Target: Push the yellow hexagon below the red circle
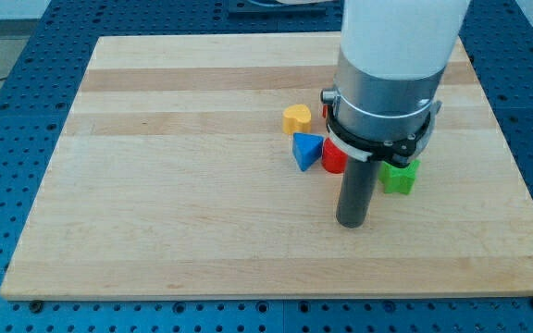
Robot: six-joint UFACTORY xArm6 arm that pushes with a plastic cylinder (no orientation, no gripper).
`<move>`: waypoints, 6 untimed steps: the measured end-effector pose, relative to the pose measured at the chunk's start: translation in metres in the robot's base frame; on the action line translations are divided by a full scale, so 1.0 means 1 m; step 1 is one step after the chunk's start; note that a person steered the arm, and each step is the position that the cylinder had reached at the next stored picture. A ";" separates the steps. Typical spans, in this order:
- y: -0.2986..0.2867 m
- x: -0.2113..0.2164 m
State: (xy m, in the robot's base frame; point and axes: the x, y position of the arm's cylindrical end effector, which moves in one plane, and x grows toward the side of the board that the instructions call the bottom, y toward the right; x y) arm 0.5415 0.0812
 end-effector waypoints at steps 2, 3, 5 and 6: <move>0.061 0.005; 0.045 0.002; 0.020 -0.026; 0.032 -0.022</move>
